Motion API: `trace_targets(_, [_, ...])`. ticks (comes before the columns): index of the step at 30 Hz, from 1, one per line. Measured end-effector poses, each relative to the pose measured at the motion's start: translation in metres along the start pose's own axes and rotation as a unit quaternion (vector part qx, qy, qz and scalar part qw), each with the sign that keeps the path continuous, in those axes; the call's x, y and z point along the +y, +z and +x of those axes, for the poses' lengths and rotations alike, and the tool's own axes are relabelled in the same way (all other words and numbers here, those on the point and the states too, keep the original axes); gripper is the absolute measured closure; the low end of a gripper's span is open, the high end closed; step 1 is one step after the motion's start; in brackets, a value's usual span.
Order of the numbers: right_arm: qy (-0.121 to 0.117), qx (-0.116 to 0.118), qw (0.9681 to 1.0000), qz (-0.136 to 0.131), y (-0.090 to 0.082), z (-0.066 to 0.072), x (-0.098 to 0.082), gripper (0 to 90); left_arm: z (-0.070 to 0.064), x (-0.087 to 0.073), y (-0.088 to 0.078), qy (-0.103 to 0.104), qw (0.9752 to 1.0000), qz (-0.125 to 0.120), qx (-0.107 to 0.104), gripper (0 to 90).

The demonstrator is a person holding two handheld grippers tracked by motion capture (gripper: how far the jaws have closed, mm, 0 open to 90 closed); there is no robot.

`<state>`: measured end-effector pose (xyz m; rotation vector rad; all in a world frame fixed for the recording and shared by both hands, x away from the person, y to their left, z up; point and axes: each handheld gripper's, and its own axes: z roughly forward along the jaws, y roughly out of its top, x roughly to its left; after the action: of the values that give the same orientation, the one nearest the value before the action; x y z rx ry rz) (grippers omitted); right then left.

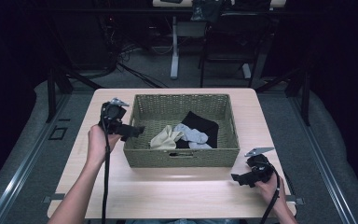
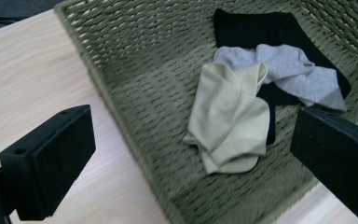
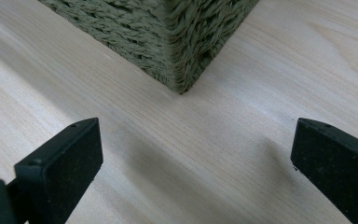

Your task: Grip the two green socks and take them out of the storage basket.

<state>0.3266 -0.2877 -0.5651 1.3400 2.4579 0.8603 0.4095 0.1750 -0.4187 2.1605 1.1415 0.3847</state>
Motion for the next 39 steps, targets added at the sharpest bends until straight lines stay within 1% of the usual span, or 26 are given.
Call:
trace_targets(1, [0.0, 0.0, 1.0, 0.0, 0.0, 0.0, 0.0, 1.3, -0.001, 0.004, 0.003, 0.002, 1.0, 0.004, -0.003, 0.0])
trace_targets(3, [-0.001, 0.0, 1.0, -0.001, 0.0, 0.0, 0.0, 1.4, -0.003, 0.011, 0.01, 0.007, 0.9999, 0.008, -0.004, 0.0])
trace_targets(6, [-0.003, 0.0, 1.0, 0.002, 0.0, 0.0, 0.0, 1.4, -0.006, 0.018, 0.021, 0.01, 0.9997, 0.019, -0.01, 0.0])
trace_targets(7, [-0.003, 0.0, 1.0, 0.002, 0.0, 0.0, 0.0, 1.4, -0.007, 0.021, 0.026, 0.011, 0.9996, 0.022, -0.016, 0.0])
trace_targets(9, [-0.003, -0.001, 1.0, 0.001, 0.0, 0.0, 0.0, 1.4, -0.007, 0.024, 0.032, 0.013, 0.9992, 0.03, -0.022, 0.0])
trace_targets(13, [-0.002, 0.002, 1.0, 0.0, 0.0, 0.0, 0.0, 1.4, -0.008, 0.031, 0.046, 0.021, 0.9984, 0.047, -0.024, 0.4])
trace_targets(17, [-0.003, 0.0, 1.0, 0.002, 0.0, 0.0, 0.0, 1.4, -0.009, 0.036, 0.058, 0.021, 0.9977, 0.057, -0.028, 0.5])
trace_targets(22, [-0.003, -0.001, 1.0, 0.002, 0.0, 0.0, 0.0, 1.4, -0.007, 0.038, 0.075, 0.017, 0.9955, 0.087, -0.031, 1.4])
trace_targets(24, [-0.005, 0.0, 1.0, 0.002, 0.0, 0.0, 0.0, 1.4, -0.006, 0.038, 0.082, 0.013, 0.995, 0.093, -0.035, 1.5])
trace_targets(29, [-0.003, -0.001, 1.0, 0.003, 0.0, 0.0, 0.0, 1.4, -0.008, 0.039, 0.094, 0.011, 0.9936, 0.104, -0.041, 1.5])
trace_targets(32, [-0.004, -0.001, 1.0, 0.003, 0.0, 0.0, 0.0, 1.4, -0.01, 0.04, 0.102, 0.015, 0.992, 0.117, -0.044, 1.3])
trace_targets(34, [-0.004, -0.001, 1.0, 0.002, 0.0, 0.0, 0.0, 1.4, -0.013, 0.041, 0.106, 0.018, 0.9915, 0.122, -0.043, 1.1])
trace_targets(35, [-0.004, -0.001, 1.0, 0.003, 0.0, 0.0, 0.0, 1.4, -0.014, 0.041, 0.11, 0.02, 0.9906, 0.128, -0.045, 1.1])
trace_targets(39, [-0.005, -0.004, 1.0, 0.003, 0.0, 0.0, 0.0, 1.4, -0.017, 0.041, 0.121, 0.025, 0.9883, 0.142, -0.049, 2.0])
